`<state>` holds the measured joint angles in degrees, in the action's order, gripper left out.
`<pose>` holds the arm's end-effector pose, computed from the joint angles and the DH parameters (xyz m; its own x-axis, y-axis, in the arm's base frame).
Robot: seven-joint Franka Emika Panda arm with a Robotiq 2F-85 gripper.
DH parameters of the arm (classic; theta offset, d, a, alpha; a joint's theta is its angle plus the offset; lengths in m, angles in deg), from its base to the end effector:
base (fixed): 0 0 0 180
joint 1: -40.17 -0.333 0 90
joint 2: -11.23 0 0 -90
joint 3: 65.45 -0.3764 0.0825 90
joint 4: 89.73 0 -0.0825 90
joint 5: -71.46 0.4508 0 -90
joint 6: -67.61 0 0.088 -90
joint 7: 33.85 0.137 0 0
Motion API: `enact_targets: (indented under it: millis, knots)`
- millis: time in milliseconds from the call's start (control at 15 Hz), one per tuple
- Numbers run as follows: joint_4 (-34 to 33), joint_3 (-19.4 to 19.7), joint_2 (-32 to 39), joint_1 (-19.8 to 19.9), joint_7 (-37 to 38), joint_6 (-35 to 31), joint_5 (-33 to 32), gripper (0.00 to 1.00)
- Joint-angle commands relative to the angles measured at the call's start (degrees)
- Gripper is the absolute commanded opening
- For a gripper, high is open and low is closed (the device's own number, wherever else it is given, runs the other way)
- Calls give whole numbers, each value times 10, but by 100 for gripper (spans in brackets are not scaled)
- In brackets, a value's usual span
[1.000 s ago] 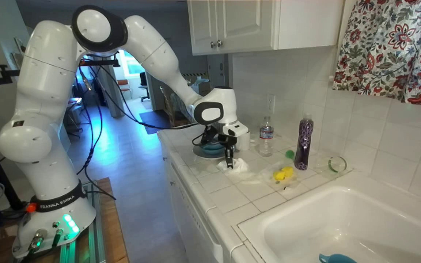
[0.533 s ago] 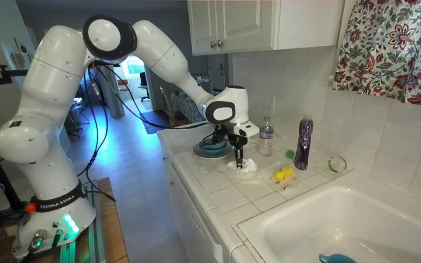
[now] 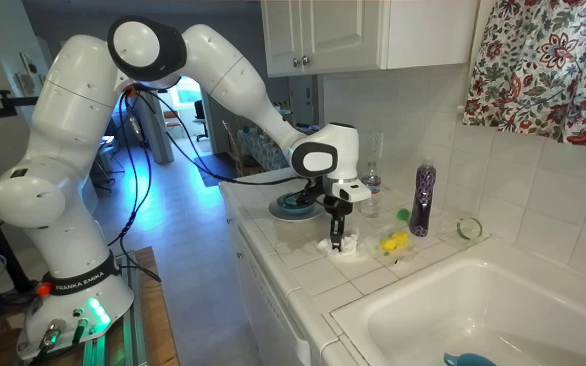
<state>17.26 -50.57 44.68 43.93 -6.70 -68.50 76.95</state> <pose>0.6734 -0.2167 0.1756 0.6724 -0.7401 -0.0098 -0.7362 -0.6701 0.0943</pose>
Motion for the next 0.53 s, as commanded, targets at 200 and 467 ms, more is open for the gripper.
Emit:
enact_targets:
  millis: [200, 467]
  knots:
    - [66, -35, -35, -1, -95, 22, -29, 1]
    - [75, -74, -35, -2, -168, 20, -23, 1]
